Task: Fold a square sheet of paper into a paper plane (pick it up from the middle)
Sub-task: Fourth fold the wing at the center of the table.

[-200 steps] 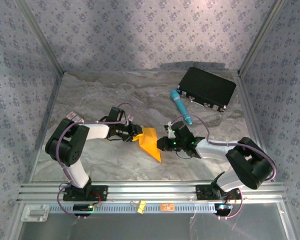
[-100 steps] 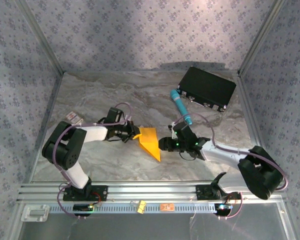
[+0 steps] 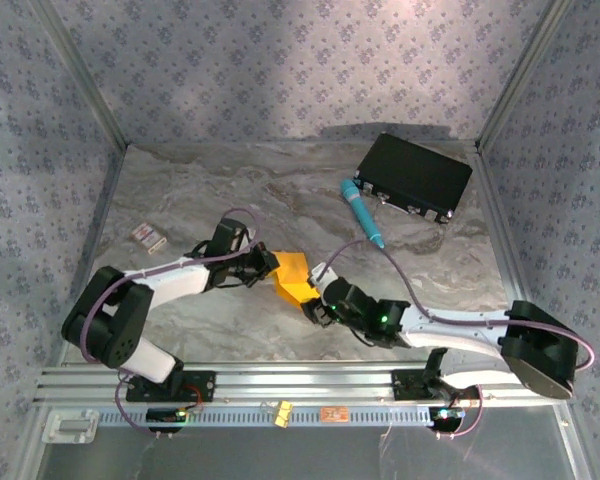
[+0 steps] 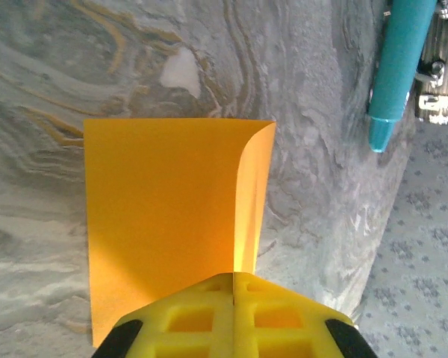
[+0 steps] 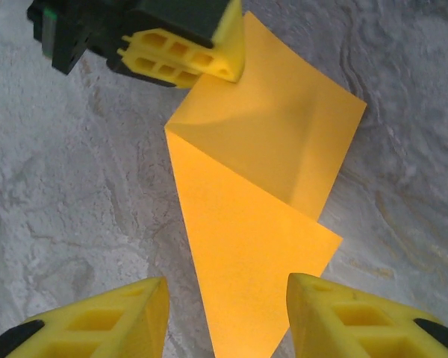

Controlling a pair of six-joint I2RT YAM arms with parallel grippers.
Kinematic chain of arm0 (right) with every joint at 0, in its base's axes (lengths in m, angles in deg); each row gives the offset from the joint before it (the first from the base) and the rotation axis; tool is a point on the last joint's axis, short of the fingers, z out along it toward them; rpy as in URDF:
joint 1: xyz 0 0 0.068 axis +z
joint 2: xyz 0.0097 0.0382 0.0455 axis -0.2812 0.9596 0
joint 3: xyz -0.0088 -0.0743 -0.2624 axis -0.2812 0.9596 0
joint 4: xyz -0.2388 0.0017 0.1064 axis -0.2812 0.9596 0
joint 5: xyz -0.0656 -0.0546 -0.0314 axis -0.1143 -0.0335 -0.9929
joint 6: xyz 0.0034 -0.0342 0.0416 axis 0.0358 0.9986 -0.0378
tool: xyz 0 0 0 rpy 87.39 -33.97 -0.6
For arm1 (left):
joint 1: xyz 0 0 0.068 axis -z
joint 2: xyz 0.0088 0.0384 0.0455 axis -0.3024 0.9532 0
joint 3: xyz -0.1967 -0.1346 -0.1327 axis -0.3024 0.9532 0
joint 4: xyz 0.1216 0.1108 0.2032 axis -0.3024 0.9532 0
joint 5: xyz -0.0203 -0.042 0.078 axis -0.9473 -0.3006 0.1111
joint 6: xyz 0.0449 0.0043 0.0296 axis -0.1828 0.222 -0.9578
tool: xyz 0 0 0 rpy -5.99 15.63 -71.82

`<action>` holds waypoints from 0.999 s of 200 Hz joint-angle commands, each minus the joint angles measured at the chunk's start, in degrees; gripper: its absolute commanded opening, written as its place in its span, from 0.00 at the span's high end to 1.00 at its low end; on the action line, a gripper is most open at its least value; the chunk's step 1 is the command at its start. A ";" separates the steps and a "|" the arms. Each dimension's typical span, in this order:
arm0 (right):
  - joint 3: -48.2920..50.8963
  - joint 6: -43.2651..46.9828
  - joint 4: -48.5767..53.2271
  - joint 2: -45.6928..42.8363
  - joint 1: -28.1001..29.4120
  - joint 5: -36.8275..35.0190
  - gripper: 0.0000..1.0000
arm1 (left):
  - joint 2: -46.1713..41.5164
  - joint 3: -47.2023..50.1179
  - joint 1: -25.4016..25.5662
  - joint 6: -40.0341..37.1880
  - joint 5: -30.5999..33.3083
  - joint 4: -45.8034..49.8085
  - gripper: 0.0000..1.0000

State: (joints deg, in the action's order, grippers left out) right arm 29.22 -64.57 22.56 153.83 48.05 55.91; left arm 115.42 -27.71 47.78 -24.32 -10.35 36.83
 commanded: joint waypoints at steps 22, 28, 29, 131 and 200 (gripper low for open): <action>-1.04 9.84 -4.15 6.60 3.88 -10.26 0.54 | -1.27 0.19 1.12 2.12 2.62 -0.16 0.93; -1.30 10.07 -4.23 7.57 4.14 -10.52 0.54 | -1.01 -0.21 1.42 2.07 2.67 -0.11 0.93; -1.32 10.14 -4.19 7.70 4.16 -10.57 0.54 | -0.99 -0.28 1.49 2.02 2.65 -0.09 0.93; -6.11 10.20 -3.53 19.16 6.45 -16.02 0.62 | -0.42 -1.53 2.01 1.33 2.62 1.60 0.92; -4.51 8.81 -4.04 19.56 7.16 -16.85 0.68 | 0.53 -2.19 2.01 1.23 2.18 1.47 0.90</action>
State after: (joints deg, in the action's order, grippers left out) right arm 24.17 -54.62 19.22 172.78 54.71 40.77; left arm 115.23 -27.60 49.61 -23.12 -8.25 37.73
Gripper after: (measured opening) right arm 0.335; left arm 0.096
